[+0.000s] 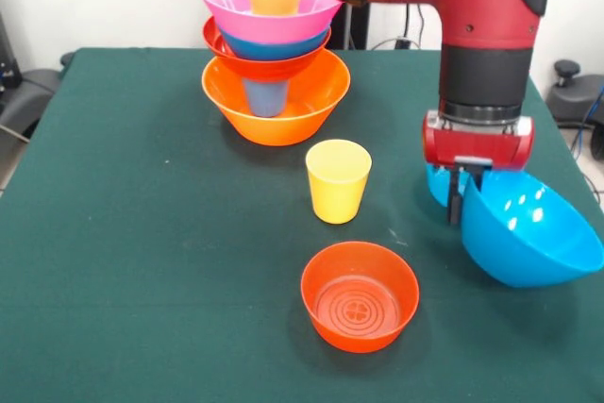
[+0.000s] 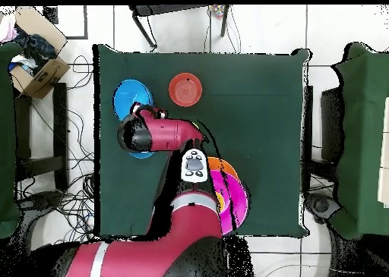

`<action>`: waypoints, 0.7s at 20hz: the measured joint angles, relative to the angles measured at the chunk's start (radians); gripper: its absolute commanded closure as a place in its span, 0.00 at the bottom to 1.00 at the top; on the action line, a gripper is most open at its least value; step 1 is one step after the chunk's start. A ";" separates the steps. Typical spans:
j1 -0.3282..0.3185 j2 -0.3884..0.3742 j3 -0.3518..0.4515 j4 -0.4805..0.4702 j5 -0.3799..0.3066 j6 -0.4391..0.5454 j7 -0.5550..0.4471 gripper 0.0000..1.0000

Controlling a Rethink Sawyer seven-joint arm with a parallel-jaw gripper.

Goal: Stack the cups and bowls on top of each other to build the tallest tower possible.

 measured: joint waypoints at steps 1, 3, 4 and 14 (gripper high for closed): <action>-0.008 -0.013 0.008 0.013 0.000 0.004 0.000 1.00; -0.025 -0.046 0.020 0.043 0.000 0.016 0.000 1.00; -0.032 -0.063 0.022 0.057 0.000 0.023 0.000 1.00; -0.128 -0.286 0.063 0.201 -0.030 0.105 0.000 1.00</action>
